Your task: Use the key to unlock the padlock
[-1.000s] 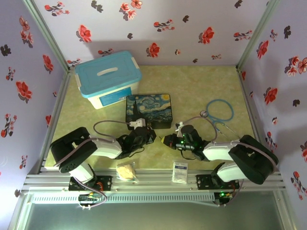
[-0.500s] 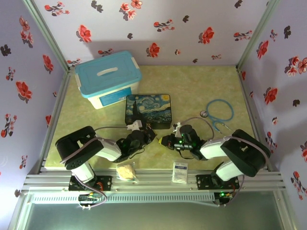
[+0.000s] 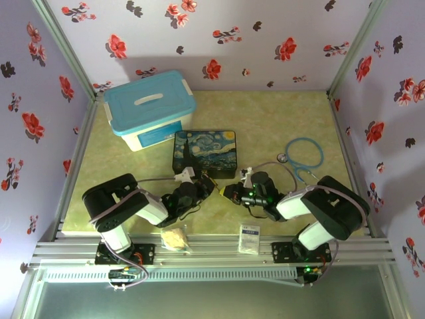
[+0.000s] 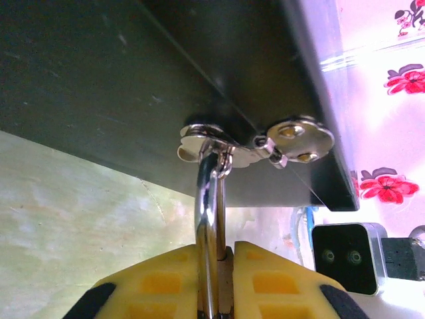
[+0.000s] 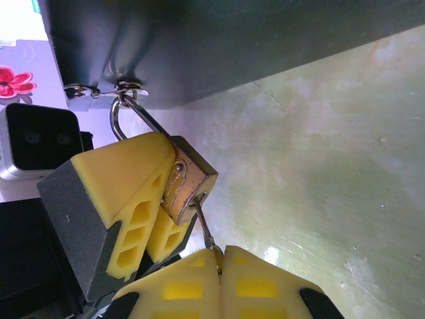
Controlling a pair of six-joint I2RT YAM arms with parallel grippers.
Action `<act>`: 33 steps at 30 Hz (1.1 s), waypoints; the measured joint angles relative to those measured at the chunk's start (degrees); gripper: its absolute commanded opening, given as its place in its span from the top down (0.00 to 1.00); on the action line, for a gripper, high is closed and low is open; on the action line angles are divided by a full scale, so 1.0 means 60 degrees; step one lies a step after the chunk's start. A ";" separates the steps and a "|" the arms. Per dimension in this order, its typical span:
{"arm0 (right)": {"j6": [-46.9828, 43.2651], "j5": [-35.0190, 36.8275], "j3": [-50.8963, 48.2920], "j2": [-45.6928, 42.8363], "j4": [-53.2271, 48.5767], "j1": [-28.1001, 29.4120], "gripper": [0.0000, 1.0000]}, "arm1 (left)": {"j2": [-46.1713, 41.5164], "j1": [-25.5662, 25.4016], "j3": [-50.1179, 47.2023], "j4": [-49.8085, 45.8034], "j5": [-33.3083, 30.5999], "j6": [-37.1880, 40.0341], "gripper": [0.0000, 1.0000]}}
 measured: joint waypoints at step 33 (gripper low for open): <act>0.1351 -0.1461 0.0149 0.2565 0.3661 -0.0696 1.00 | 0.0277 0.0051 0.0000 0.0707 -0.0426 -0.0368 1.00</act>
